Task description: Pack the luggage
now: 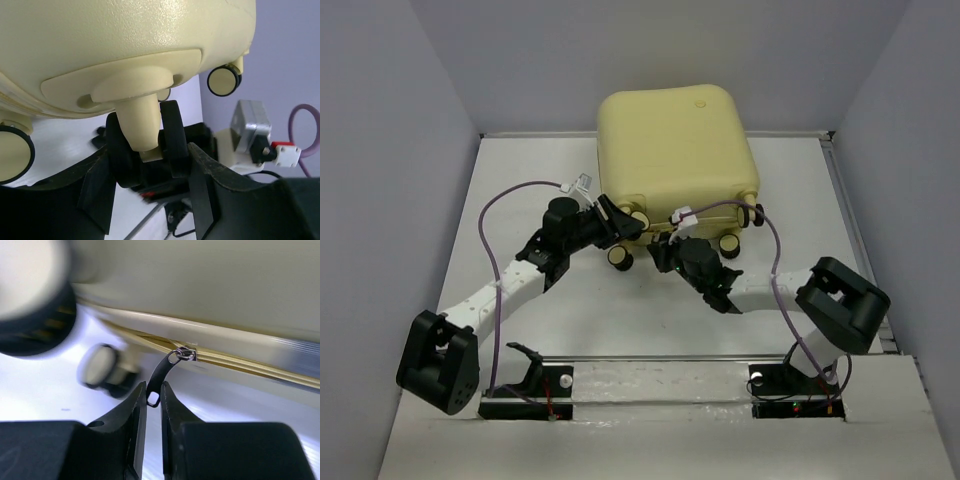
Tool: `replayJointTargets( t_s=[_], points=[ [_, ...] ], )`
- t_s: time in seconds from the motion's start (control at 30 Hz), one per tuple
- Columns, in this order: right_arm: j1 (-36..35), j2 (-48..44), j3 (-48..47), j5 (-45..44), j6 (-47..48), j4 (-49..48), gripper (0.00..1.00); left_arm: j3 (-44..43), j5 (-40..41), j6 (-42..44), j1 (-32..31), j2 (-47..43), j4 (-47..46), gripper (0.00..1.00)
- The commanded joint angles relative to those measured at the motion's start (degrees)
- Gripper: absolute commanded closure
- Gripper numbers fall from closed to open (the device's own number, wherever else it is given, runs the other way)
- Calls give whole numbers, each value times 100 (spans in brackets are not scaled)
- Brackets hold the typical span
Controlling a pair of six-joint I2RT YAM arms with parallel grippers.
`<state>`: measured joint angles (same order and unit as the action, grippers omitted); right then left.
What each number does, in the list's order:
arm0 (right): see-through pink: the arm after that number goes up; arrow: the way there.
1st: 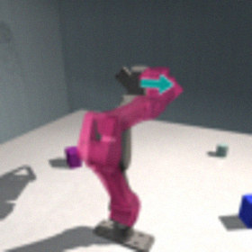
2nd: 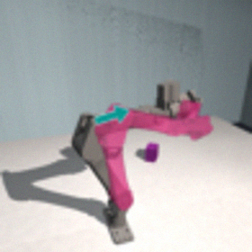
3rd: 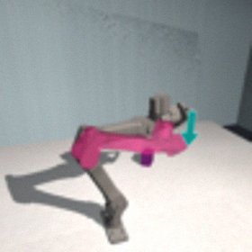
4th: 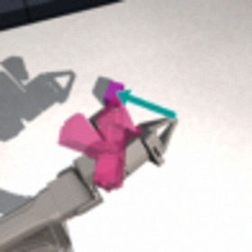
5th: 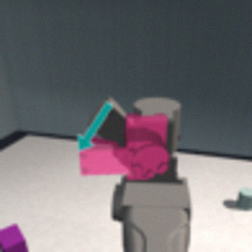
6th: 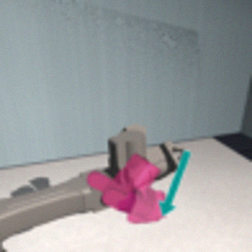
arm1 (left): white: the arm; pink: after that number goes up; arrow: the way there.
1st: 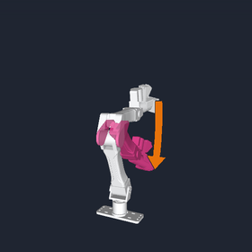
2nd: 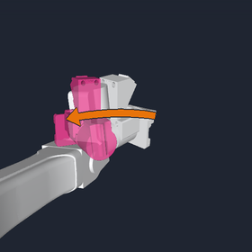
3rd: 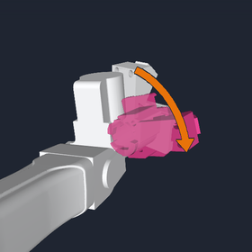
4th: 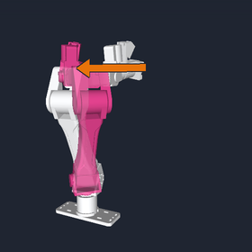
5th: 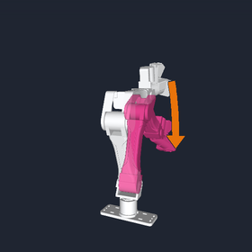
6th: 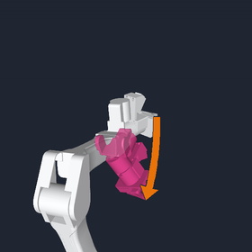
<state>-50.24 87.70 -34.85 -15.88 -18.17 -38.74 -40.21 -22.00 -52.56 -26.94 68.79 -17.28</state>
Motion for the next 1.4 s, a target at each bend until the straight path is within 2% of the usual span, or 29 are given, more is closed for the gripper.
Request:
replayJointTargets(
  t_s=[0.0,0.2,0.23,0.3,0.33,0.37,0.47,0.53,0.57,0.6,0.63,0.67,0.7,0.77,0.8,0.83,0.87,0.9,0.93,0.97,1.03,1.13,1.23,1.37],
  points=[
    [-970,1008,-952,1947,-704,-1617,93,-356,-700,-754,-312,-357,-2060,94],
    [-1453,1706,-1840,1993,-1188,-3059,93,-453,-806,-1213,-321,-998,-2280,94],
    [-1515,1898,-1832,1914,-1275,-3609,93,-427,-789,-1274,-321,-1095,-2297,94],
    [-1515,2223,-1797,1625,-1959,-4383,93,-278,-640,-1459,-347,-1384,-2350,94],
    [-1515,2460,-1849,1414,-2232,-5240,93,-199,-561,-1520,-365,-1491,-2420,94],
    [-1515,2958,-1954,1334,-2748,-5536,93,-111,-377,-1599,-443,-1579,-2464,94],
    [-1515,3541,-2297,903,-3410,-5960,93,214,-191,-1714,-523,-1834,-2587,94],
    [-1515,3447,-1932,693,-3194,-5952,92,390,-94,-1758,-532,-1992,-2562,94],
    [-1515,3325,-1685,622,-3088,-5935,86,425,-68,-1732,-523,-2028,-2483,94],
    [-1515,2984,-1404,369,-3000,-5882,64,435,45,-1523,-523,-2106,-2152,94],
    [-1515,2772,-1123,288,-2895,-5690,51,443,134,-1390,-514,-2142,-1957,94],
    [-1515,2283,-581,252,-2537,-5540,31,470,291,-1302,-523,-2168,-1807,94],
    [-1515,1982,-341,148,-2411,-5287,25,609,327,-1266,-514,-2186,-1753,94],
    [-1515,1358,74,50,-2034,-3796,16,733,354,-1205,-497,-2151,-1683,77],
    [-1515,1050,127,6,-1902,-3224,14,803,372,-1222,-497,-2116,-1665,68],
    [-1515,508,189,-159,-1770,-2148,11,908,389,-1179,-488,-2037,-1665,51],
    [-1515,267,250,-187,-1769,-1720,10,953,407,-1178,-488,-2011,-1665,51],
    [-1515,48,381,-283,-1586,-1376,8,1049,468,-1135,-479,-1958,-1673,34],
    [-1515,-163,426,-345,-1540,-1016,7,1085,486,-1108,-479,-1923,-1682,27],
    [-1515,-566,435,-441,-1488,-238,5,1094,486,-1029,-470,-1896,-1700,19],
    [-1515,-885,383,-669,-1391,678,2,1111,477,-950,-470,-1800,-1709,13],
    [-1515,-1316,103,-881,-1128,1367,0,1120,468,-800,-453,-1756,-1726,7],
    [-1393,-1335,-188,-943,-811,1492,0,1138,469,-660,-426,-1755,-1726,3],
    [-1269,-1036,-924,-987,-433,1501,0,1190,363,-528,-339,-1782,-1691,2]
  ],
)
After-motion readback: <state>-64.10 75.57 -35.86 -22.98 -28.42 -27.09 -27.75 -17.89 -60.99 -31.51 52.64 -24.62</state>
